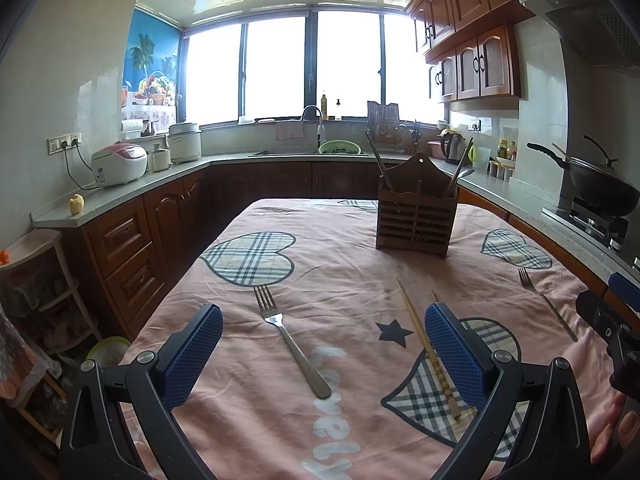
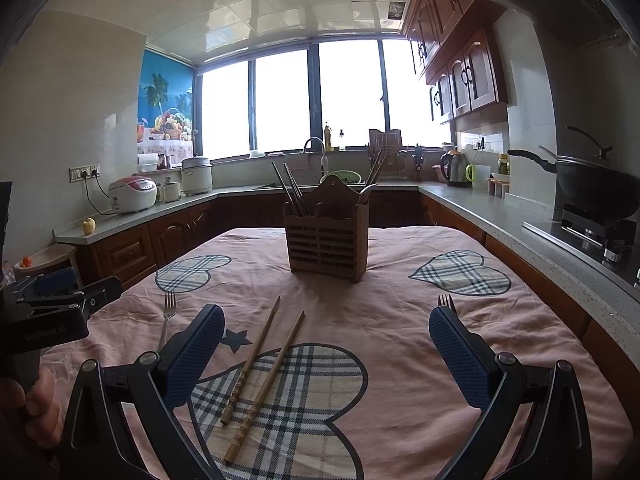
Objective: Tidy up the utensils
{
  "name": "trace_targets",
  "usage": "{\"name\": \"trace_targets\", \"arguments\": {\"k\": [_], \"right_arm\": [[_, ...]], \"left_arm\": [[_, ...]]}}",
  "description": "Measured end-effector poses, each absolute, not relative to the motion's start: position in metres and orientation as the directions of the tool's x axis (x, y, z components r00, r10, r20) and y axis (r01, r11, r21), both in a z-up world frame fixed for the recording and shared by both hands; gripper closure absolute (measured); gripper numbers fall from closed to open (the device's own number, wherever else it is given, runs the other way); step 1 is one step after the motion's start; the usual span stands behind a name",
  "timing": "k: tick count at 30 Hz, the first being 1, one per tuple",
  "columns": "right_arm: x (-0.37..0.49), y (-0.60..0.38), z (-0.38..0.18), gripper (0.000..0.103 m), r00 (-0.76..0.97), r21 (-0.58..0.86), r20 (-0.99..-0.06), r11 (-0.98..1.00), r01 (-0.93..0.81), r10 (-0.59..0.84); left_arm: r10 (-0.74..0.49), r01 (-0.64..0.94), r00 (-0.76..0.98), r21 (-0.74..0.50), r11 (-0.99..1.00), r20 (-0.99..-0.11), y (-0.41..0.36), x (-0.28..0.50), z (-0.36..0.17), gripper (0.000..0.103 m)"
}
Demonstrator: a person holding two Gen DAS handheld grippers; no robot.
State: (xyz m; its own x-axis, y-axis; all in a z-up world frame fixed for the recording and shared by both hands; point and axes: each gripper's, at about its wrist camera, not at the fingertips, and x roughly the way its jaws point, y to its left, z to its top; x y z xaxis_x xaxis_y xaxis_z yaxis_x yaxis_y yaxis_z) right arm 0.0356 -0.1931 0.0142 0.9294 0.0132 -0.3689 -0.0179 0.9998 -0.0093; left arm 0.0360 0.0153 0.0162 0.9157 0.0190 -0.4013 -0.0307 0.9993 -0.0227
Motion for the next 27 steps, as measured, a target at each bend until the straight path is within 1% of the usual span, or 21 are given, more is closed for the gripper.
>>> {"name": "trace_targets", "arguments": {"k": [14,27], "right_arm": [[0.0330,-0.1924,0.0180,0.000,0.936,-0.019,-0.351,1.000,-0.018,0.010],[0.0337,-0.1955,0.0183,0.000,0.933,-0.005,-0.360,1.000,-0.013,0.010]], "left_arm": [[0.015,-0.026,0.917,-0.021,0.999,-0.398,0.0118,0.0335,0.0193,0.001],[0.013,-0.020,0.917,-0.014,1.000,-0.399,0.0072,0.0301,0.0223,0.001]]}}
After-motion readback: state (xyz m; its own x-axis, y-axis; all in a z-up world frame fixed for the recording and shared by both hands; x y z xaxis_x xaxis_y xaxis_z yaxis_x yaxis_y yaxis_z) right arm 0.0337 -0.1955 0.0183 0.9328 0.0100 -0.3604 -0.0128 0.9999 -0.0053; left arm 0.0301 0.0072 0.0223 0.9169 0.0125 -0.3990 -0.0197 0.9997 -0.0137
